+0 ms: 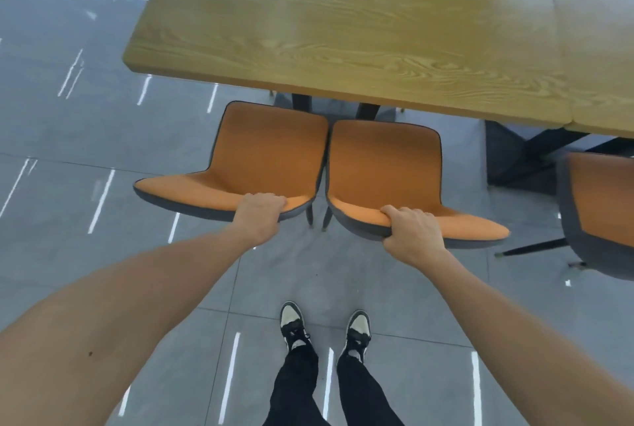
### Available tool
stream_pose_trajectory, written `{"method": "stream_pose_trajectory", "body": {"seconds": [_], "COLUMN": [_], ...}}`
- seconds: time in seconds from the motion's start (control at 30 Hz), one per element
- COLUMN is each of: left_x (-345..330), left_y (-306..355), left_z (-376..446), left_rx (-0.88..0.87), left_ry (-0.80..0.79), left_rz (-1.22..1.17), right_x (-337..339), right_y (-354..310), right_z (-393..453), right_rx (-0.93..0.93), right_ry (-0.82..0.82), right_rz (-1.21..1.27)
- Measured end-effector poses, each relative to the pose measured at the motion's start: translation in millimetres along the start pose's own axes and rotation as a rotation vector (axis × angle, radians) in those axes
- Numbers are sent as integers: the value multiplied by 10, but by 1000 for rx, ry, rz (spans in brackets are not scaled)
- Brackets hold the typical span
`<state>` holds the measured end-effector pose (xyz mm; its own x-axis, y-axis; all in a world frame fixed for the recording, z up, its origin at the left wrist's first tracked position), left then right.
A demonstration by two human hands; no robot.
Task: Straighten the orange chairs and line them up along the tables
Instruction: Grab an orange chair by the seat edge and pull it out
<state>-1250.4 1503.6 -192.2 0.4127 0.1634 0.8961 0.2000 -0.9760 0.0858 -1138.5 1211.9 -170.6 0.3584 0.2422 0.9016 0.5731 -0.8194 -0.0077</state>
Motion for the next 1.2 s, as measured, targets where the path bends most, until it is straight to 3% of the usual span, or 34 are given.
{"method": "stream_pose_trajectory", "body": {"seconds": [0.4, 1.2], "left_x": [-49, -134], "left_y": [-9, -81], "left_z": [40, 56], "left_rx": [-29, -50], "left_ry": [88, 102], "left_rz": [-44, -29], "right_x": [-36, -114], "right_y": [-276, -382], "right_z": [12, -22], "right_rx": [17, 86], "right_ry": [126, 260], "right_rz": [4, -5]}}
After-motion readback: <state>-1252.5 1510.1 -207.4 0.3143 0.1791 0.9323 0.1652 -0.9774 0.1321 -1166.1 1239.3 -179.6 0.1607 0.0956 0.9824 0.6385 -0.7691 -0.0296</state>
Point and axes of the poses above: each hand's wrist, its own z-axis towards the middle knuckle, its own x-axis out of the back of the hand, y = z × x, the point moved 1 cm from there along z, towards the middle knuckle, and after that the axes turned 4 degrees about -z, right-handed, at the moved point
